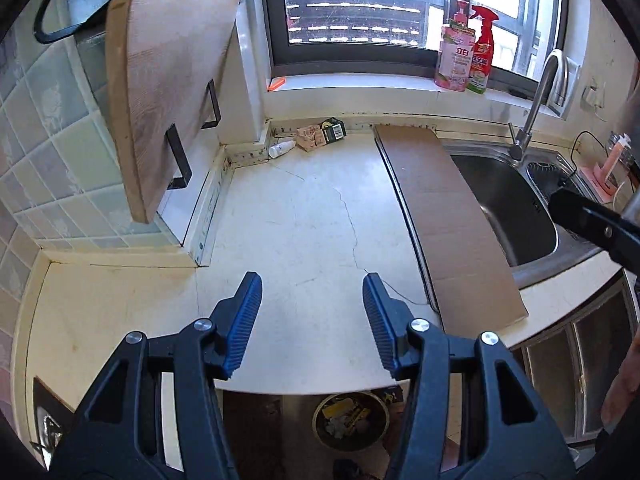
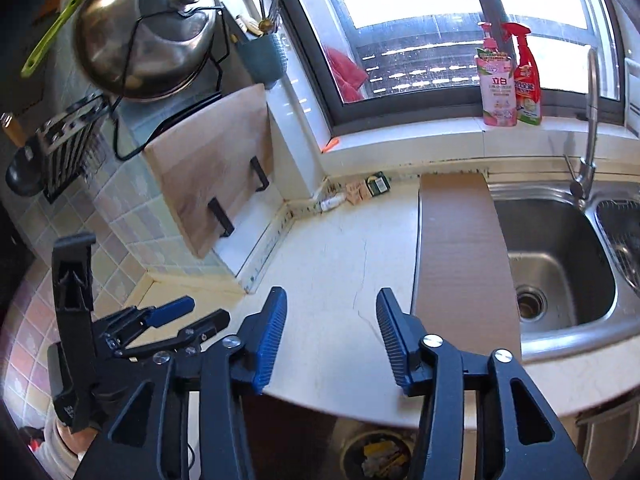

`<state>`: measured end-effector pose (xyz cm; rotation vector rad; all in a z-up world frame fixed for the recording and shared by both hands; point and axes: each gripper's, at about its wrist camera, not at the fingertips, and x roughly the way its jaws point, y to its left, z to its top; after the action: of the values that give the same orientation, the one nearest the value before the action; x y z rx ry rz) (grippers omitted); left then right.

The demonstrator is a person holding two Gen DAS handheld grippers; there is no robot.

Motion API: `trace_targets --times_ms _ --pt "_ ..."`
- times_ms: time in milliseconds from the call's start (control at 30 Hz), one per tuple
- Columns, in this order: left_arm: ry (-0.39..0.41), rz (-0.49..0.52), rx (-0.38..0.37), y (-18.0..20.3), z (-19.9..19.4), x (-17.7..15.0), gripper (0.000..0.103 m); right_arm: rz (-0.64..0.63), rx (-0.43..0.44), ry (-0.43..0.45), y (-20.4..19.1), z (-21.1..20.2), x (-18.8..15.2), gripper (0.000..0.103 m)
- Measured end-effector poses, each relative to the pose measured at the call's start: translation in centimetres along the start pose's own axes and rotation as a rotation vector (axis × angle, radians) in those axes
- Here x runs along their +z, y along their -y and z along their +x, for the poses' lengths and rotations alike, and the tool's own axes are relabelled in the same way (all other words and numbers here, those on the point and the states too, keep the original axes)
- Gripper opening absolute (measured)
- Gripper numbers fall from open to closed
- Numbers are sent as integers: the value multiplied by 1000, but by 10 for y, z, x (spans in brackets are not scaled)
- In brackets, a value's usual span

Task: Collect trash
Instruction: 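Raise both tools back up toward the counter, then grasp the white eye-drop bottle with the left gripper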

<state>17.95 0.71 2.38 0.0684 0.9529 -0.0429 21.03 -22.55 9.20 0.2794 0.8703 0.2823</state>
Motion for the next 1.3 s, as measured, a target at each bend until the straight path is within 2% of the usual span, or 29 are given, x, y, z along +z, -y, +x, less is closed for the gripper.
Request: trace_targets --times_ms 167,267,400,500,600,800,967,1200,1300 --pt "-57 -21 15 2 71 66 49 -19 28 -32 31 67 81 49" --pt "-96 -42 7 4 122 110 49 -14 44 -64 56 121 134 49" --pt "-111 -63 5 5 191 166 49 -9 47 -105 93 197 199 49" --pt "-110 -66 9 6 243 196 49 -13 58 -126 118 257 235 49" --pt "-130 -52 13 4 294 216 49 0 82 -152 143 316 256 49" --pt "-181 24 37 0 379 228 47 39 129 -221 181 417 260 49" --pt "-204 86 44 -6 422 226 46 49 153 -267 201 479 253 49" --pt "-280 160 41 -15 467 228 46 48 171 -302 207 511 225 49" --pt "-283 194 54 -16 479 231 46 43 175 -312 208 518 217 49"
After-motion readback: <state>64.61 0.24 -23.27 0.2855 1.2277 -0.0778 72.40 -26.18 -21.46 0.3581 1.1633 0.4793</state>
